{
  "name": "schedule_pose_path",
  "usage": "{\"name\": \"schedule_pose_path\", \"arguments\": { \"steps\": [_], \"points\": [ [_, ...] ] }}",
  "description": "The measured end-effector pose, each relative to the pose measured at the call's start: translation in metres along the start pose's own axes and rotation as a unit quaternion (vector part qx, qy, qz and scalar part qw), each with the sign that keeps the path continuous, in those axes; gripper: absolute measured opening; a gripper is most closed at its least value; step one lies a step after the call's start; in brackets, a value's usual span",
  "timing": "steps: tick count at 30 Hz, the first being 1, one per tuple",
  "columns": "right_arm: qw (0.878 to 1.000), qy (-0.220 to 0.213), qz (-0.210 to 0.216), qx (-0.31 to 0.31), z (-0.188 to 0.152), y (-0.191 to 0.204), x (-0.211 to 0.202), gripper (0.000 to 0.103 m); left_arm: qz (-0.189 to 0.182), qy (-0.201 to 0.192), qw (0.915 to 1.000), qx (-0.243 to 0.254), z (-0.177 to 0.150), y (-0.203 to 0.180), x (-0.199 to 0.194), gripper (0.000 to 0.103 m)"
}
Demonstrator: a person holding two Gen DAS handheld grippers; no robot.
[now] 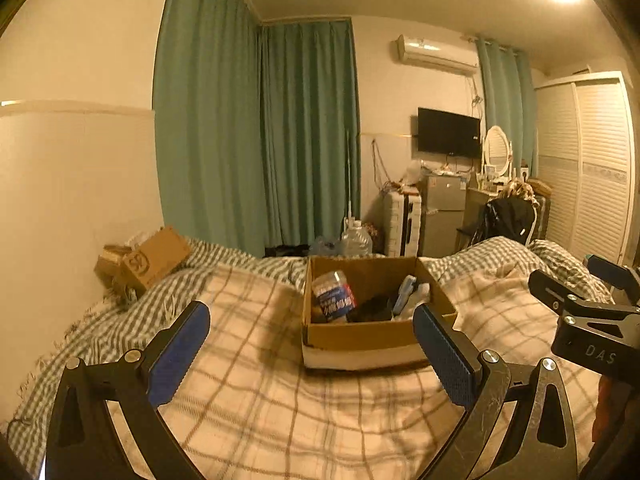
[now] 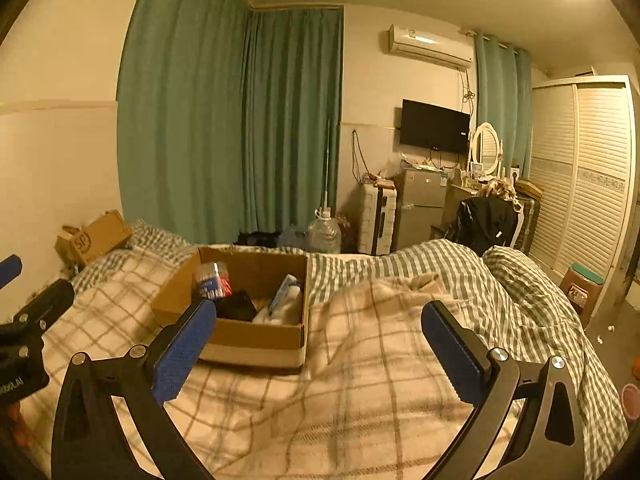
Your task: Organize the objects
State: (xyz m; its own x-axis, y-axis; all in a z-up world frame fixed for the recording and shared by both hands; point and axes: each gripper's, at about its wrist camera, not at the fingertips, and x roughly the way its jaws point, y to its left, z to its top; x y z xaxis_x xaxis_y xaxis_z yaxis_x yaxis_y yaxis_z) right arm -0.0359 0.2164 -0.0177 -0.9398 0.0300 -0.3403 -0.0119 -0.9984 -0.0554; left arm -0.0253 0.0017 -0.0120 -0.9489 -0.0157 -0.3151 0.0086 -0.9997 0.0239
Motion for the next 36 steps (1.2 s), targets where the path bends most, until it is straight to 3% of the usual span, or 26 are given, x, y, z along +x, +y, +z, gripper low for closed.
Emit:
{"name": "schedule_pose_path", "arguments": {
  "steps": [36],
  "points": [
    [1.000,0.011,-0.003,-0.016,-0.0044,0.0069,-0.0008,0.103,0.004,0.010,0.9999,-0.002,-0.0031,0.0018,0.0005,0.103]
  ]
}}
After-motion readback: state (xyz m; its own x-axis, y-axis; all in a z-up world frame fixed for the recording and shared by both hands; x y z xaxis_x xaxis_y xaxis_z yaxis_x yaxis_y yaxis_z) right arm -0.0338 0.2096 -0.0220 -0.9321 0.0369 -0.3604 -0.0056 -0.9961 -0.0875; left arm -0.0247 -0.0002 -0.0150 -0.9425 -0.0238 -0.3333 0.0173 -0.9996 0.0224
